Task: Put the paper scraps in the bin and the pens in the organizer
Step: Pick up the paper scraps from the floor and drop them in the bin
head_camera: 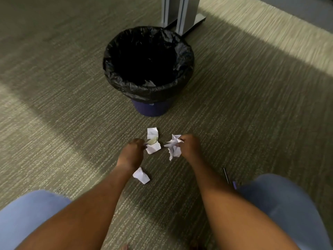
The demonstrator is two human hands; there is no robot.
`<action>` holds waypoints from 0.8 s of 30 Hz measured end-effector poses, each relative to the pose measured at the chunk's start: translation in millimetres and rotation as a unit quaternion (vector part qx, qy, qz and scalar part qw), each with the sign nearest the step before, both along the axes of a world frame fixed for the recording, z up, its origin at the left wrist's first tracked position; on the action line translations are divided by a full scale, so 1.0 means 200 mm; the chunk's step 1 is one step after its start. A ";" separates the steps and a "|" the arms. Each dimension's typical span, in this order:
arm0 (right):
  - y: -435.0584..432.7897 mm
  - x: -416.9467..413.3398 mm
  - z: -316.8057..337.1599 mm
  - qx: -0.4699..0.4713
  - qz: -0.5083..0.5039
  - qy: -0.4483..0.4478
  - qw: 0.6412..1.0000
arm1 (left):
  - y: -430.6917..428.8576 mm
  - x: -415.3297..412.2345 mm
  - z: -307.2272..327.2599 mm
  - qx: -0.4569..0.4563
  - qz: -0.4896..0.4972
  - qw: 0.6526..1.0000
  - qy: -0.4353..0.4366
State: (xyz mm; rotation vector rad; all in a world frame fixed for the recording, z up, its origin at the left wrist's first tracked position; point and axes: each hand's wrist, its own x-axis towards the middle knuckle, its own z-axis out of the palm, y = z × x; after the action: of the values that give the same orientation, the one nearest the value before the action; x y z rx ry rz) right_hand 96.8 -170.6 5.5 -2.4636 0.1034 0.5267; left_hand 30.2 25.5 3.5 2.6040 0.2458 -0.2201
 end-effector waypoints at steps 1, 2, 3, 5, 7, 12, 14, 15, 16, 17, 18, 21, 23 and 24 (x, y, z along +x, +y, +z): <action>0.00 0.01 0.02 -0.008 0.017 0.009 1.000 | 0.01 0.01 0.02 -0.003 -0.003 1.000 -0.009; 0.00 0.02 0.04 -0.017 0.035 0.016 0.999 | 0.02 0.01 0.03 0.004 -0.003 1.000 -0.013; 0.00 0.03 0.05 -0.027 0.050 0.019 0.998 | 0.03 0.02 0.05 0.013 0.001 1.000 -0.014; 0.01 0.03 0.07 -0.041 0.055 0.014 0.998 | 0.04 0.03 0.08 0.004 0.022 1.000 -0.003; 0.04 0.03 0.09 -0.040 0.045 0.012 0.998 | 0.02 0.05 0.11 -0.038 0.058 0.998 0.007; 0.10 -0.01 0.09 -0.022 0.009 0.035 0.999 | -0.10 0.11 0.17 -0.251 0.185 0.948 0.059; 0.10 -0.02 0.08 -0.017 0.000 0.033 0.999 | -0.13 0.13 0.18 -0.260 0.163 0.949 0.067; 0.10 -0.03 0.08 -0.006 -0.011 0.029 0.999 | -0.15 0.13 0.19 -0.272 0.157 0.947 0.065; 0.09 -0.03 0.08 0.004 -0.029 0.028 0.999 | -0.16 0.14 0.20 -0.286 0.154 0.944 0.061; 0.09 -0.03 0.08 0.014 -0.052 0.029 0.998 | -0.17 0.14 0.20 -0.300 0.151 0.940 0.056; 0.08 -0.03 0.08 0.027 -0.075 0.030 0.996 | -0.17 0.14 0.21 -0.316 0.151 0.935 0.053; 0.08 -0.05 0.09 0.067 -0.116 0.027 0.991 | -0.19 0.12 0.21 -0.344 0.140 0.927 0.060; 0.08 -0.07 0.09 0.077 -0.122 0.023 0.989 | -0.20 0.11 0.20 -0.335 0.132 0.931 0.060; 0.08 -0.08 0.09 0.079 -0.121 0.021 0.989 | -0.21 0.11 0.20 -0.318 0.130 0.938 0.057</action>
State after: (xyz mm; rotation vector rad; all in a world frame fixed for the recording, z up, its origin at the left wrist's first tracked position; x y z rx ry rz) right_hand 81.1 -154.3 22.9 -2.2458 0.3601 0.4614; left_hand 51.8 -16.1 43.2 1.8978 0.4702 -0.2975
